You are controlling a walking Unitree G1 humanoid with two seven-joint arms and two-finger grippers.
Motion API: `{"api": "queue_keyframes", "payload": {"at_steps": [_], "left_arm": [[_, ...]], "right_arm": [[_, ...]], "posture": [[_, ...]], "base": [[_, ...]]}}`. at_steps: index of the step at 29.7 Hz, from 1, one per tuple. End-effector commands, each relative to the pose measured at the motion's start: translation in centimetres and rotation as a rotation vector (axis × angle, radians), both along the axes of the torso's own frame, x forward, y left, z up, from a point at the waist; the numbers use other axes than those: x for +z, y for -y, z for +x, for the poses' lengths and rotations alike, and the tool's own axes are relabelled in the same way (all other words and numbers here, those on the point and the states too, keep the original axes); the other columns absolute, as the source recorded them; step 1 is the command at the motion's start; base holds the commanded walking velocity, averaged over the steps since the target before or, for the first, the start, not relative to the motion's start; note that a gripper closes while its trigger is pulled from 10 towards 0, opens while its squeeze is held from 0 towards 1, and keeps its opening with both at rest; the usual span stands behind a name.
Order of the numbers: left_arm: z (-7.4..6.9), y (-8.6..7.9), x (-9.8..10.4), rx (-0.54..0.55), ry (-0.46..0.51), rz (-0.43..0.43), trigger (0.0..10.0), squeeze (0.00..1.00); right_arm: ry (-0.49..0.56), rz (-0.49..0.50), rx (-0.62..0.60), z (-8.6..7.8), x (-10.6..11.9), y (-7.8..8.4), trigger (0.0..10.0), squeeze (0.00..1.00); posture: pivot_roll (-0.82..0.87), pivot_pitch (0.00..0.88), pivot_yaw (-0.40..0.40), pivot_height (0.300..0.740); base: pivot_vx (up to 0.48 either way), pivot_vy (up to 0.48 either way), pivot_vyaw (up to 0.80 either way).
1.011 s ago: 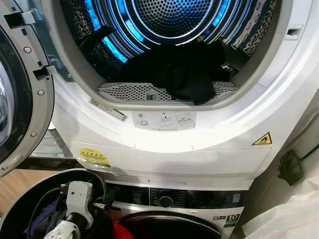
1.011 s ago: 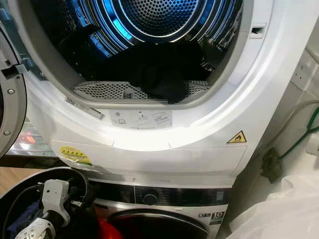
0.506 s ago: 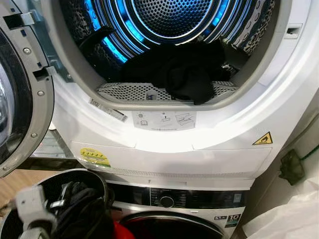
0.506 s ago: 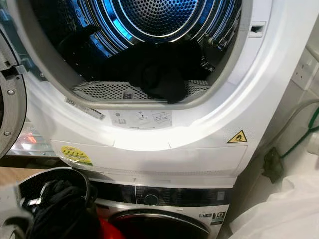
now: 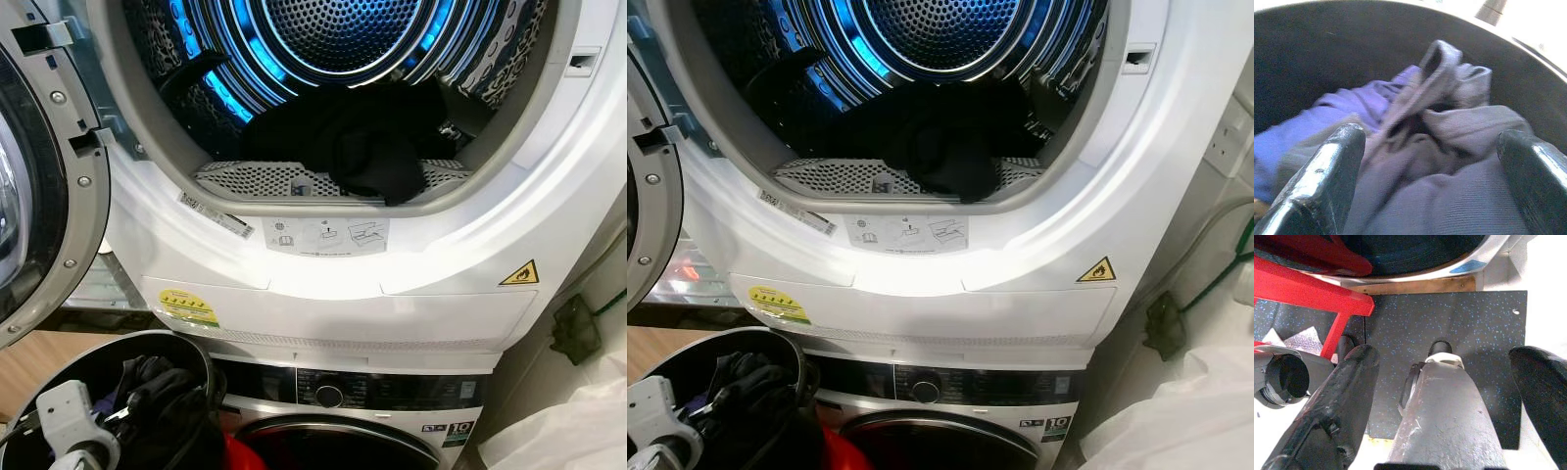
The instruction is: Clothes washing
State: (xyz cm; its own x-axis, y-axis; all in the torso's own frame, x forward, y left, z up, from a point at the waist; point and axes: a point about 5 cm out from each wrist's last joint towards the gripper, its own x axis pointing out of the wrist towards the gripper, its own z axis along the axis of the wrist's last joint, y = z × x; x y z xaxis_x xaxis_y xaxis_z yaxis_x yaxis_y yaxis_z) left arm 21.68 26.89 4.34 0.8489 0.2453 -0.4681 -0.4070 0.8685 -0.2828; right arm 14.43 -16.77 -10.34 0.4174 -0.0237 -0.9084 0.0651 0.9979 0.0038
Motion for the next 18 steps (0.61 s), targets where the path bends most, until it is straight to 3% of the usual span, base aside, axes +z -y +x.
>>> {"api": "queue_keyframes", "payload": {"at_steps": [1,10,14,16,18], "left_arm": [[0.3,0.2,0.5,-0.038,0.001,-0.005,10.0,1.00],[-0.3,-1.0,3.2,-0.017,-0.017,0.011,10.0,1.00],[-1.8,-1.8,3.3,-0.063,-0.172,0.101,10.0,1.00],[-2.3,-2.3,3.2,-0.125,-0.246,0.227,10.0,1.00],[-2.6,-2.1,3.1,-0.106,-0.267,0.194,10.0,1.00]], "right_arm": [[0.005,0.005,0.016,0.1,0.0,-0.4,10.0,0.00],[0.017,0.020,0.059,0.7,0.2,-1.0,10.0,0.00],[0.001,0.029,0.117,0.5,0.1,-1.5,10.0,0.00],[-0.002,0.029,0.128,0.4,0.1,-1.6,10.0,0.00],[-0.004,0.029,0.134,0.4,0.1,-1.7,10.0,0.00]], "posture": [[0.09,0.000,0.122,0.740],[0.09,0.000,0.149,0.740],[0.11,0.000,0.156,0.740],[0.11,0.000,0.157,0.740],[0.11,0.000,0.156,0.740]], "base": [[0.000,0.000,0.00],[0.000,0.000,0.00],[0.000,0.000,0.00],[0.000,0.000,0.00],[0.000,0.000,0.00]]}}
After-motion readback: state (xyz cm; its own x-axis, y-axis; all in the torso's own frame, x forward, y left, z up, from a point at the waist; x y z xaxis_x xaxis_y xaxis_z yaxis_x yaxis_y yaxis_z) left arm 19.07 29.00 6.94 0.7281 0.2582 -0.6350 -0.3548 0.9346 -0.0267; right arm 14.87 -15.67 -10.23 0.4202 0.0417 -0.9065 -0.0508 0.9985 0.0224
